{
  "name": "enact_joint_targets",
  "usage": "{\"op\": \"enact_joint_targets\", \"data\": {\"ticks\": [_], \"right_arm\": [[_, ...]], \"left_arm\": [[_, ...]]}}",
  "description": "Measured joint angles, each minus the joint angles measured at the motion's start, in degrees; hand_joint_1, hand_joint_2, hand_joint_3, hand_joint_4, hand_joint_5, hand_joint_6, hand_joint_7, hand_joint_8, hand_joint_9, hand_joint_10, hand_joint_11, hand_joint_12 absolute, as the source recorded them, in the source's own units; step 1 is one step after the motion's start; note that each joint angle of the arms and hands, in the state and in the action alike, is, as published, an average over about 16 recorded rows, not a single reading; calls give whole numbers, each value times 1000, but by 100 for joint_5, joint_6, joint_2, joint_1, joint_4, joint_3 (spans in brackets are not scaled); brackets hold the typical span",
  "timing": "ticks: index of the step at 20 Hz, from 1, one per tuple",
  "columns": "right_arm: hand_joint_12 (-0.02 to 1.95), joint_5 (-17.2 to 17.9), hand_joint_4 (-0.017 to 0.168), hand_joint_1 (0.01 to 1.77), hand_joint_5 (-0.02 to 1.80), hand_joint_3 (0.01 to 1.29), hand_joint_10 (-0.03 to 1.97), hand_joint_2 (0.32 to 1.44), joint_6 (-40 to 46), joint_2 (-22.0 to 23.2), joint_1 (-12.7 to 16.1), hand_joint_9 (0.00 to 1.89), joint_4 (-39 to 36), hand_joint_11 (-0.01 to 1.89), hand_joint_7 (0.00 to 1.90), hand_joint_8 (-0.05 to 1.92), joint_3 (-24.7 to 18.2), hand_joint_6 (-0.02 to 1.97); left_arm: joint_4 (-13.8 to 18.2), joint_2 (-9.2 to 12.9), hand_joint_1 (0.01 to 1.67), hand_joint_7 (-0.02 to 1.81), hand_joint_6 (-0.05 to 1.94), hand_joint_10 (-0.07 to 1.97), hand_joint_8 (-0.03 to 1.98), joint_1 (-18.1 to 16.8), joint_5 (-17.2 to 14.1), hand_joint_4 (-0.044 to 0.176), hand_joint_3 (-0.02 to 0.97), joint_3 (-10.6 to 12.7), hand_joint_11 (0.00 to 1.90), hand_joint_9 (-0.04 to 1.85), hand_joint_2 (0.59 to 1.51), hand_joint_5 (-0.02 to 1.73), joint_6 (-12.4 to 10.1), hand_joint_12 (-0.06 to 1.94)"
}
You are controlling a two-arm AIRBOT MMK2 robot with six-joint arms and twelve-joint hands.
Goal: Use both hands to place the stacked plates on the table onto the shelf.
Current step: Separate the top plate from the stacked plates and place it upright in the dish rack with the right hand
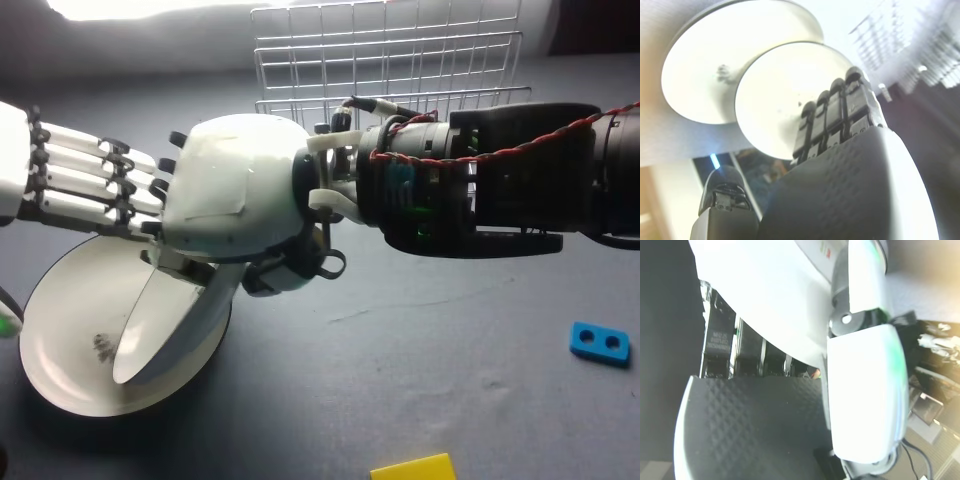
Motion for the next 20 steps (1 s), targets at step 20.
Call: {"op": "enact_joint_targets", "data": {"ticks": [20], "right_arm": [[1235, -260, -4, 1338, 872, 14, 1135, 1027, 1078, 1424, 933, 951, 239, 770, 976, 963, -1365, 1018]], "left_arm": [[38, 151, 15, 20, 9, 5, -9, -303, 67, 5, 14, 693, 19, 18, 1127, 19, -439, -5]]}}
